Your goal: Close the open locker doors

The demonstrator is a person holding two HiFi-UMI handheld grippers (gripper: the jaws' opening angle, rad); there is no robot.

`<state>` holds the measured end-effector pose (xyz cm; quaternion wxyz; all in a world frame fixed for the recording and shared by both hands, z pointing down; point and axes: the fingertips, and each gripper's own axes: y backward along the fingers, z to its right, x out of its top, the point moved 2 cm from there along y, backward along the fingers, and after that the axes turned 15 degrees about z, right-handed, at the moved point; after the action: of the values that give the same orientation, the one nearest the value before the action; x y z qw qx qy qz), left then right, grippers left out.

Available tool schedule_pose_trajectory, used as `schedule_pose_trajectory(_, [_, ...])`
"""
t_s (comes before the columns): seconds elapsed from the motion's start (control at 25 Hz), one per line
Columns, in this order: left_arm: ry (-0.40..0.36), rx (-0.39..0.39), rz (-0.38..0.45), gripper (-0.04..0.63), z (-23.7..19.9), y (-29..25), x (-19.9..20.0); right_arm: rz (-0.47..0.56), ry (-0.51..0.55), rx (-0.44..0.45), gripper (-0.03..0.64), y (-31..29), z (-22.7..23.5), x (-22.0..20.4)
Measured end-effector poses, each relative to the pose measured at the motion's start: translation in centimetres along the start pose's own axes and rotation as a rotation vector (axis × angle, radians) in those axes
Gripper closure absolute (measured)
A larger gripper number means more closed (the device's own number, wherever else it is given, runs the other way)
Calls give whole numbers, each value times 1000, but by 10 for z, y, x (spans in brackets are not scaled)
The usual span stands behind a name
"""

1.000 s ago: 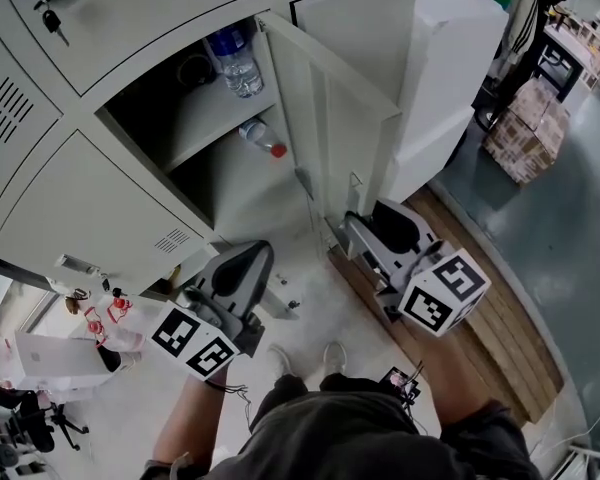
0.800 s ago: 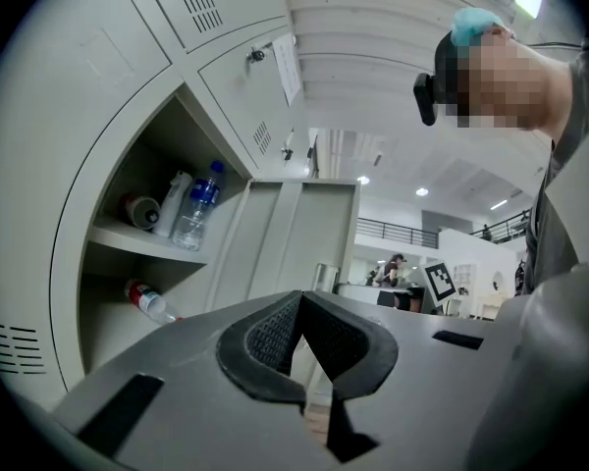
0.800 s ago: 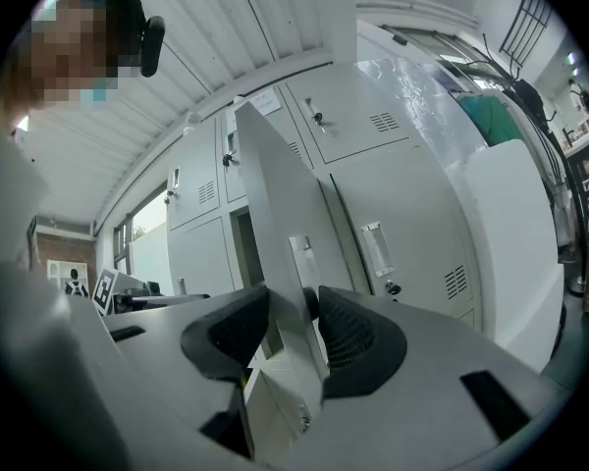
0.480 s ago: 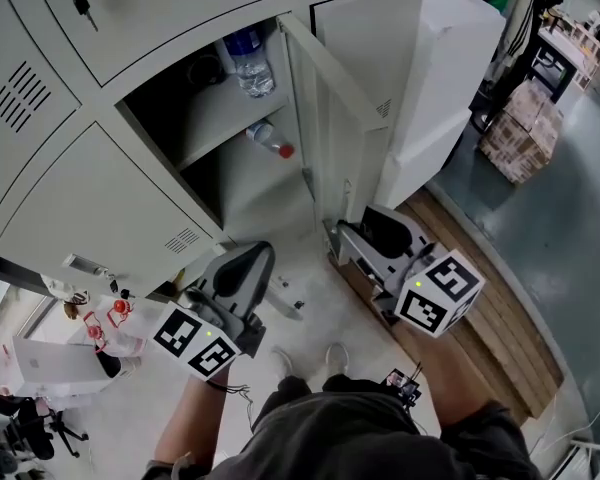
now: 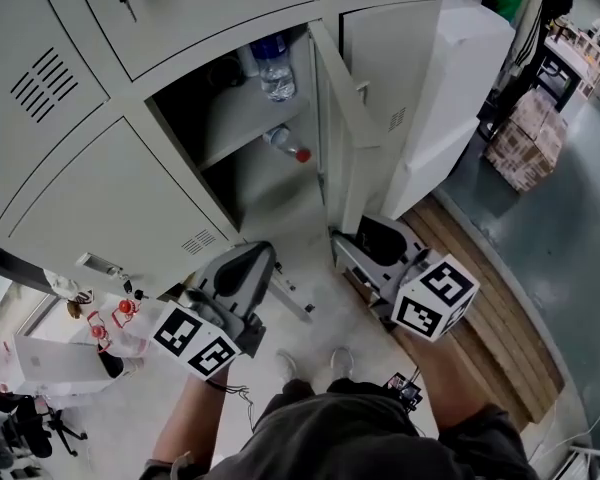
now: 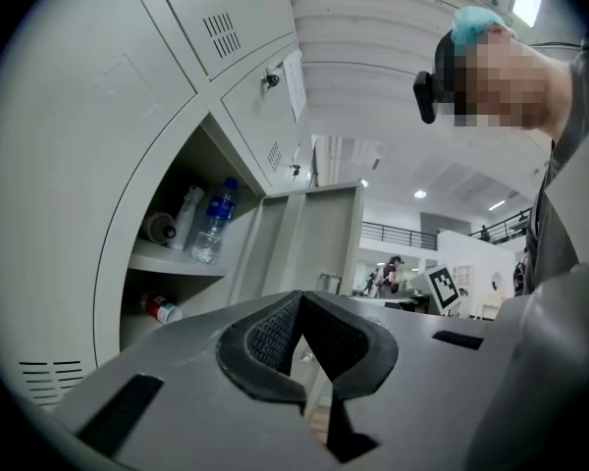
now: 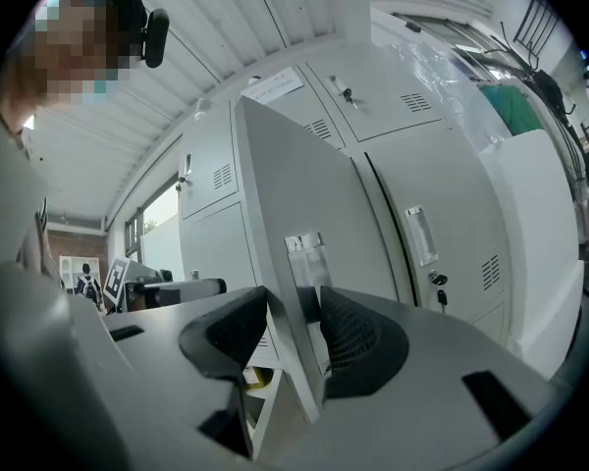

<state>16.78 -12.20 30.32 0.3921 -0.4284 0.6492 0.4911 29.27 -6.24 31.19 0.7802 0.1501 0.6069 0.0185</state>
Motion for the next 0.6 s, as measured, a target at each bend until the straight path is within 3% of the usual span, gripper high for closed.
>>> schedule_pose_trajectory(0.6, [3, 22, 13, 588, -31, 26, 16, -26, -1, 40, 471, -36, -28, -15])
